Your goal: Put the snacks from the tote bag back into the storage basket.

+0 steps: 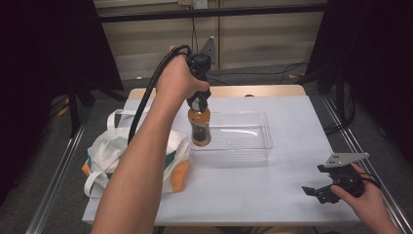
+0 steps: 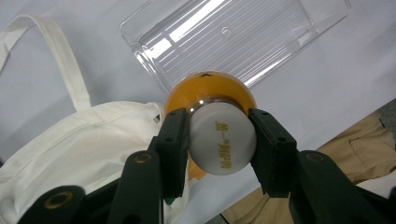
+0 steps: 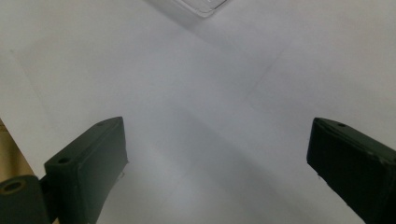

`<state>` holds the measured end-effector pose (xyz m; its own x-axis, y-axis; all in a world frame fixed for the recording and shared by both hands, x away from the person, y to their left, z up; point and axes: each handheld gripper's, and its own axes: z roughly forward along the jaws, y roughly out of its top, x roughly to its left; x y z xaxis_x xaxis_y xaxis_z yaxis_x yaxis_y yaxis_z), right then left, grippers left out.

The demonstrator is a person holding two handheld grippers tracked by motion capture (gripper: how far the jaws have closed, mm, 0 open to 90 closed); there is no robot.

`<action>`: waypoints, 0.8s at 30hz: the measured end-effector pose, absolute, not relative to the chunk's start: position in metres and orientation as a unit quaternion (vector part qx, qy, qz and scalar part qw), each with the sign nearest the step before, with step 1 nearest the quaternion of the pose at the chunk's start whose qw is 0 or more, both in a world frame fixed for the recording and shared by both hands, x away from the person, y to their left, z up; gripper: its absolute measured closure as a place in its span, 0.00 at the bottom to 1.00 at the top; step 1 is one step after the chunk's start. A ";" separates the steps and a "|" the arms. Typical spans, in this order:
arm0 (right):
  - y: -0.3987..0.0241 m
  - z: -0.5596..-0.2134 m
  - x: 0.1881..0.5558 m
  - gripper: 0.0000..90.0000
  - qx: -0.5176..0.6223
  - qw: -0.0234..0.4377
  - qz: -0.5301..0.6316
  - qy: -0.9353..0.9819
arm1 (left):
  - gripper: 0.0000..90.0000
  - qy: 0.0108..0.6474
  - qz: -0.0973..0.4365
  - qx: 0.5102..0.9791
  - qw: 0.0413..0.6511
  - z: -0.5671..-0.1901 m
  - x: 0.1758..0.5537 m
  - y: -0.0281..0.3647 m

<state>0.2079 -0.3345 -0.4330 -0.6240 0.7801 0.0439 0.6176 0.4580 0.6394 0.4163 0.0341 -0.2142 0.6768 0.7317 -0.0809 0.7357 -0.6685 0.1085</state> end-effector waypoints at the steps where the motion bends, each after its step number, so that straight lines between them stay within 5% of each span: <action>1: -0.334 -0.433 0.208 0.05 0.415 0.131 0.315 0.843 | 0.66 0.403 -0.013 0.913 0.065 -0.215 0.416 0.034; 24: -0.334 -0.434 0.208 0.05 0.414 0.126 0.316 0.844 | 0.66 0.399 -0.017 0.915 0.061 -0.232 0.422 0.033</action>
<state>0.2080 -0.3339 -0.4338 -0.6245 0.7795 0.0490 0.6197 0.4564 0.6385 0.4217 0.0333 -0.2321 0.6809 0.7280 -0.0795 0.7321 -0.6741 0.0981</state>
